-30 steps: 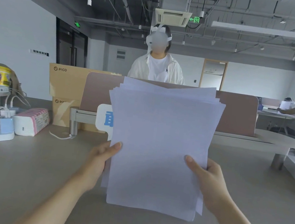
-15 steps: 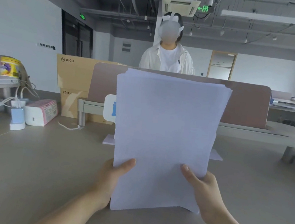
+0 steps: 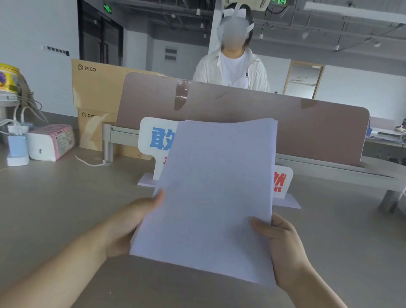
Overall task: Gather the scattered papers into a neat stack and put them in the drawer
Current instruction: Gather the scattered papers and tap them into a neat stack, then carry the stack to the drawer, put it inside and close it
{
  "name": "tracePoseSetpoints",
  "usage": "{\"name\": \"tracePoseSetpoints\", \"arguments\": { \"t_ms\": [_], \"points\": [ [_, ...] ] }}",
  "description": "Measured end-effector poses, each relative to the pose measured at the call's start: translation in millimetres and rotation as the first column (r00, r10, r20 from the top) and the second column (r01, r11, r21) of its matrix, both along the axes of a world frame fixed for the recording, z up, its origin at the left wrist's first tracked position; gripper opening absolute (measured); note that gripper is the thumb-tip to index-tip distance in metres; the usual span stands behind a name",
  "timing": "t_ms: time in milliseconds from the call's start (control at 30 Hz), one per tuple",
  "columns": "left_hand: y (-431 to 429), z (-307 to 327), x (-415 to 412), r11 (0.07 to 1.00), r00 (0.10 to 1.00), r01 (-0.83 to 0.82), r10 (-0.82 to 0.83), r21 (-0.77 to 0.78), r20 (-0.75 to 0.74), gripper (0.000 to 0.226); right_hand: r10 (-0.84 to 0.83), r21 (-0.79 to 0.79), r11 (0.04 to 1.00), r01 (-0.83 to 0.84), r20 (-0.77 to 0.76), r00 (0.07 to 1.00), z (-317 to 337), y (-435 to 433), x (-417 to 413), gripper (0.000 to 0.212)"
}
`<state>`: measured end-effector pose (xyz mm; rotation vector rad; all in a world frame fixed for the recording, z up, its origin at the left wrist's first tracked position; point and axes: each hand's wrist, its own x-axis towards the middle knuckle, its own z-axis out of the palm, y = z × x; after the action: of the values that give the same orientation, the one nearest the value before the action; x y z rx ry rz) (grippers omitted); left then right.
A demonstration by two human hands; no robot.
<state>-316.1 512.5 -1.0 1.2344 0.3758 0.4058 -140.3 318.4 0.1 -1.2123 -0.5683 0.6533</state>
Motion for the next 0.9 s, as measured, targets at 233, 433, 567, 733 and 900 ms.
{"name": "tracePoseSetpoints", "arguments": {
  "t_ms": [233,433,567,733,900],
  "points": [
    [-33,-2,18,0.99,0.942,0.139,-0.123,-0.029,0.312,0.073,-0.078,0.177,0.978,0.114,-0.196,0.978,-4,12,-11,0.027],
    [-23,-18,33,0.942,0.943,-0.332,0.33,0.05,0.037,0.028,-0.051,0.128,0.988,0.086,-0.252,0.966,-14,21,-8,0.026],
    [11,-12,6,0.979,0.952,-0.194,0.203,0.062,-0.231,0.026,-0.207,0.099,0.955,0.278,-0.445,0.871,-12,-1,28,0.024],
    [27,-12,-6,0.975,0.87,-0.189,0.22,0.113,-0.441,0.017,-0.142,-0.202,0.977,0.064,-0.404,0.904,-10,-25,52,0.019],
    [32,-17,0,0.954,0.838,-0.259,0.299,0.15,-0.456,0.036,0.028,-0.477,0.872,-0.106,-0.168,0.985,-11,-23,46,0.023]
  ]
}}
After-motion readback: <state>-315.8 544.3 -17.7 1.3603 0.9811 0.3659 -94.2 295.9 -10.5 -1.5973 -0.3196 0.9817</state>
